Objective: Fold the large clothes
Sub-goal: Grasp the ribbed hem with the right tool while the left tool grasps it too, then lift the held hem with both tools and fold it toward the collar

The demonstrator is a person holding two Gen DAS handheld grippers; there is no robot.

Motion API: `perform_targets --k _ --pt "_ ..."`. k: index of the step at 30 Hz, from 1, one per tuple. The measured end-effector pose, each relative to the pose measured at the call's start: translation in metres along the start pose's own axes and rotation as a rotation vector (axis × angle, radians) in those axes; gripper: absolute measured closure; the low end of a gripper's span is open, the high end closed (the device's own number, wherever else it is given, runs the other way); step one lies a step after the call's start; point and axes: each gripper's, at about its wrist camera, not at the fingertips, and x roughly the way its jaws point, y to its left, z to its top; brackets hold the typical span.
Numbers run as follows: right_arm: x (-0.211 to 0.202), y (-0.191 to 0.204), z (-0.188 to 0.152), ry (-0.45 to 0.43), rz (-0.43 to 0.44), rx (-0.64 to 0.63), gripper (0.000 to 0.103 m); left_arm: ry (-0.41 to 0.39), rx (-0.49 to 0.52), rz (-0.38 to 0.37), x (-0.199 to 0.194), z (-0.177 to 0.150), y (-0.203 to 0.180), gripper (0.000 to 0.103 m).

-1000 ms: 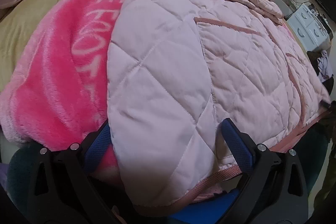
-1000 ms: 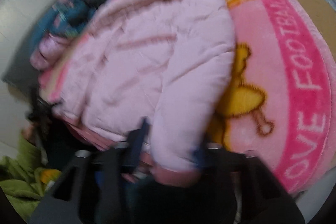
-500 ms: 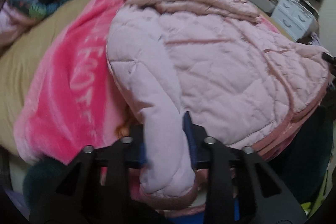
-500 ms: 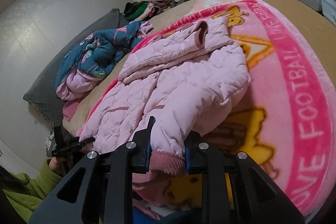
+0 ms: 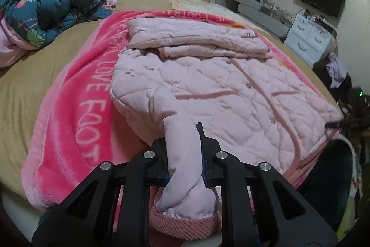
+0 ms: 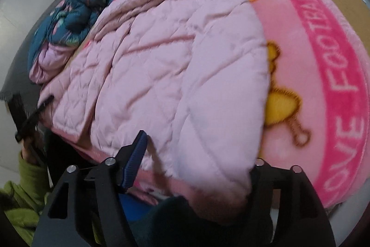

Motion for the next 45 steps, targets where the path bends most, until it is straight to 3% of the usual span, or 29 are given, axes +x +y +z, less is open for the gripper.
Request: perform_targets --k 2,3,4,7,17,20,30,45 --pt "0.000 0.004 -0.003 -0.001 0.019 -0.026 0.037 -0.008 0.003 -0.003 -0.002 0.003 -0.001 0.093" --pt "-0.003 0.009 -0.005 -0.013 0.015 -0.058 0.053 -0.013 0.008 -0.001 -0.002 0.003 -0.002 0.093" --pt "-0.006 0.009 -0.005 -0.027 0.007 -0.069 0.078 -0.018 0.013 0.000 -0.003 0.004 -0.002 0.093" --pt "-0.026 0.008 0.000 -0.122 0.042 -0.058 0.088 -0.029 0.023 0.005 -0.005 0.007 -0.004 0.093" --pt "-0.088 0.035 0.047 -0.441 0.134 -0.077 0.090 -0.086 0.031 0.004 -0.013 0.037 -0.003 0.093" --pt "-0.099 0.037 0.069 -0.495 0.153 -0.060 0.091 -0.111 0.023 0.004 -0.016 0.052 0.000 0.093" --pt "-0.118 0.037 0.131 -0.595 0.176 0.000 0.091 -0.189 0.012 0.038 -0.017 0.106 0.010 0.093" --pt "-0.112 0.018 0.211 -0.712 0.176 0.075 0.091 -0.295 -0.089 0.026 0.006 0.181 0.041 0.092"
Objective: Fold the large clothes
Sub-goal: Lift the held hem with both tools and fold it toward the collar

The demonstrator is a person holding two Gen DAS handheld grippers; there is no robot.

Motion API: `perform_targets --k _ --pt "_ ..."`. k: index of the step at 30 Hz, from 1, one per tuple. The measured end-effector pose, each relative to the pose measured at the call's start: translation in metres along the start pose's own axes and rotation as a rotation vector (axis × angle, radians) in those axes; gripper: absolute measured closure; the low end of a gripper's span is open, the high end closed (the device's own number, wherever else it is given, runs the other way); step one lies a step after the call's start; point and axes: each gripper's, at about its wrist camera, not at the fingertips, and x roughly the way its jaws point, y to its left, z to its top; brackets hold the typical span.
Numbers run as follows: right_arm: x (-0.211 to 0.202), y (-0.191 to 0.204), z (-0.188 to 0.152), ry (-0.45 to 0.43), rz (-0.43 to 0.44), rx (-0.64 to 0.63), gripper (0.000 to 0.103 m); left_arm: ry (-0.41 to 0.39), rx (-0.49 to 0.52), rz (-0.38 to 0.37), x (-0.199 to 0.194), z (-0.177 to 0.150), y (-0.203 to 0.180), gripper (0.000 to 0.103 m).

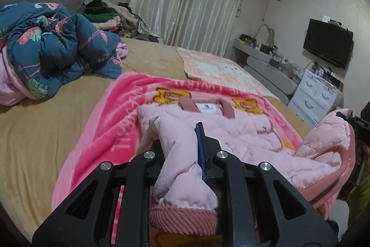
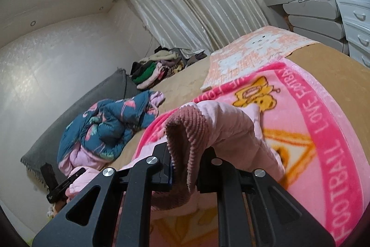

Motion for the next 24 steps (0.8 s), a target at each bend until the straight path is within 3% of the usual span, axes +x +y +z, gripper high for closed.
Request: perform_targets --k 12,24 --pt "0.073 -0.024 0.044 0.005 -0.078 0.006 0.091 -0.055 -0.035 0.071 0.062 0.029 0.020 0.092" --pt "0.151 -0.072 0.051 0.085 -0.126 0.146 0.090 0.018 -0.029 0.110 0.140 0.030 0.038 0.091"
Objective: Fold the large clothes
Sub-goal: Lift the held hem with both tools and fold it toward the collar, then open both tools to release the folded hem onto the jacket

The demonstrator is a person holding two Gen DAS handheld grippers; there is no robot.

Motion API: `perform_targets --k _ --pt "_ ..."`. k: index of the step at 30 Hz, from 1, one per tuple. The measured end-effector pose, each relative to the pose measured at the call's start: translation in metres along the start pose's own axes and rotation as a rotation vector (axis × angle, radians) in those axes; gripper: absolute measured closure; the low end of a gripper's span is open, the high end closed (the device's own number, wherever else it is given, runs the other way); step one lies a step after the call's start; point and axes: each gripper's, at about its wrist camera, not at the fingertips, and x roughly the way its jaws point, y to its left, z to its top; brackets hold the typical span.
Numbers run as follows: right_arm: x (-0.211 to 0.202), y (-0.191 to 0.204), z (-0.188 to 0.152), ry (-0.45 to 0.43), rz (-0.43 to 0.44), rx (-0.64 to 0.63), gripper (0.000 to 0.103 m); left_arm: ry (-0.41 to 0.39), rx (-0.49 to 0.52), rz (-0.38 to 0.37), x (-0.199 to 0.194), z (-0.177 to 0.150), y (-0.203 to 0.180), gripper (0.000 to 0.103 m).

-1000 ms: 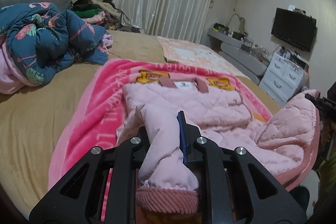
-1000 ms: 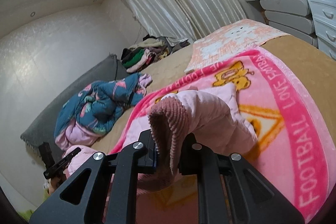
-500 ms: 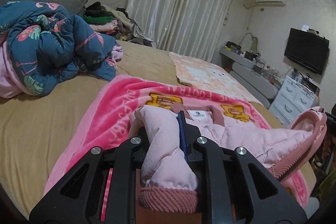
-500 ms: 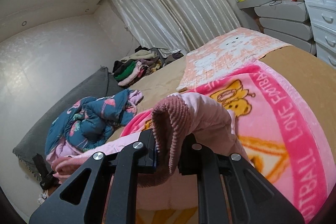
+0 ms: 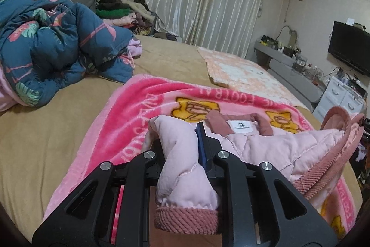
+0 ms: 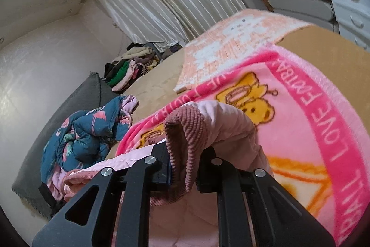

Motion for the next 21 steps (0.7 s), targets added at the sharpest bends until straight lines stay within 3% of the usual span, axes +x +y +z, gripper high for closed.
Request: perform_targets --k 4,8,11,13,16,21 --pt "0.020 -0.010 0.001 0.021 -0.020 0.043 0.089 0.038 0.002 0.003 0.023 -0.002 0.004 0.090" --pt "0.027 -0.019 0.002 0.025 0.037 0.129 0.080 0.073 -0.001 0.010 0.043 -0.007 0.010 0.090" --pt "0.025 -0.027 0.003 0.008 0.133 0.203 0.055 0.091 -0.020 0.004 0.050 -0.009 0.015 0.090" --pt "0.017 -0.027 0.002 -0.038 0.139 0.219 0.043 0.097 -0.020 0.008 0.054 -0.010 0.014 0.090" --pt "0.000 -0.023 -0.009 -0.104 0.153 0.203 0.039 0.102 -0.020 0.007 0.057 -0.010 0.013 0.090" --pt "-0.014 0.005 -0.054 -0.085 0.088 0.027 0.027 0.112 -0.012 0.006 0.064 -0.013 0.011 0.088"
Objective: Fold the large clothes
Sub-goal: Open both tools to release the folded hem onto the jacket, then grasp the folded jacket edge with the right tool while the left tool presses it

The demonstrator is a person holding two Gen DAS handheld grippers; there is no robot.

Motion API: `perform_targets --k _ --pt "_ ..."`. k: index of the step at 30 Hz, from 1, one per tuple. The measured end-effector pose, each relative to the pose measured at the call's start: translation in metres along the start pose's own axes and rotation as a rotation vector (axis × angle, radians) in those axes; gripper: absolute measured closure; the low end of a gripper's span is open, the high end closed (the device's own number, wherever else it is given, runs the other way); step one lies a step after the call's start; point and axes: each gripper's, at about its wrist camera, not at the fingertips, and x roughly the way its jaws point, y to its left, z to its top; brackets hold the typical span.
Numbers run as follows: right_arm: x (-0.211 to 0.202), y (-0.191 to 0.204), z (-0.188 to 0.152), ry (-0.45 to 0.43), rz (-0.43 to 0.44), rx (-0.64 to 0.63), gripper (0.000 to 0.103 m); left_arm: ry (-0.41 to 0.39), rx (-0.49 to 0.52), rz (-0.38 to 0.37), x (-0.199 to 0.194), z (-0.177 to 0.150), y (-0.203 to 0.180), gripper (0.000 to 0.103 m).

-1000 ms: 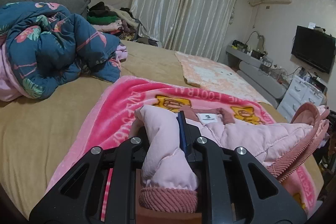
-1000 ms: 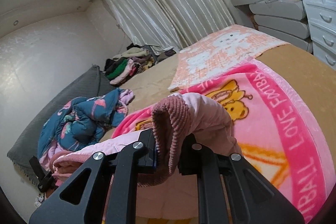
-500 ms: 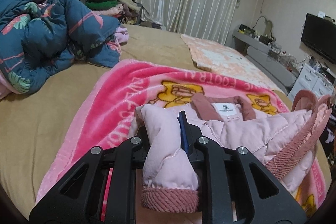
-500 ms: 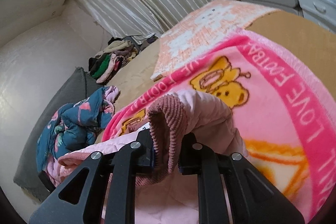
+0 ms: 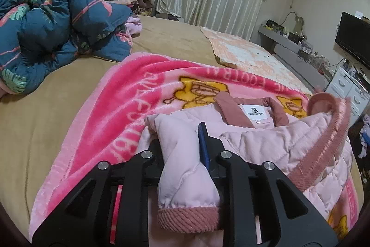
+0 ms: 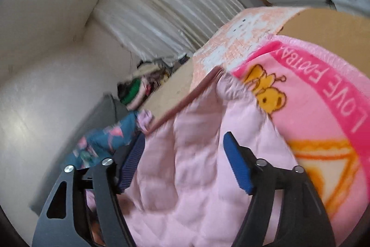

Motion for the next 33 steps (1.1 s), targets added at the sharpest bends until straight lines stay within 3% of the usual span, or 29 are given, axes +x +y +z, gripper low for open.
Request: perform_targets --k 4,6,8,11,13,17,20,24,30,33 --pt "0.018 0.018 -0.053 0.103 -0.053 -0.125 0.021 -0.004 0.004 0.007 -0.001 0.001 -0.004 0.082" --pt "0.043 0.026 -0.075 0.192 -0.108 -0.205 0.020 -0.010 -0.010 -0.016 -0.007 0.002 -0.006 0.068" --pt "0.065 0.031 -0.090 0.263 -0.172 -0.274 0.018 -0.025 -0.029 -0.059 -0.015 0.005 -0.009 0.037" --pt "0.080 0.047 -0.105 0.232 -0.250 -0.479 0.015 -0.077 -0.024 -0.073 -0.037 0.009 -0.021 0.022" --pt "0.085 0.050 -0.109 0.223 -0.273 -0.530 0.015 -0.129 -0.007 -0.061 -0.057 0.012 -0.029 0.010" --pt "0.076 0.048 -0.102 0.184 -0.236 -0.500 0.016 -0.230 0.030 -0.039 -0.096 0.015 -0.039 0.009" --pt "0.055 0.043 -0.084 0.114 -0.245 -0.471 0.015 -0.241 0.039 -0.002 -0.111 0.011 -0.036 0.009" --pt "0.030 0.027 -0.066 0.069 -0.338 -0.480 0.010 -0.147 0.038 0.075 -0.097 -0.012 -0.021 0.009" --pt "0.021 -0.019 -0.064 0.189 -0.407 -0.446 0.007 0.072 -0.022 0.083 -0.069 -0.074 0.008 0.009" --pt "0.029 -0.036 -0.073 0.234 -0.422 -0.433 0.008 0.134 -0.062 0.094 -0.056 -0.097 0.015 0.009"
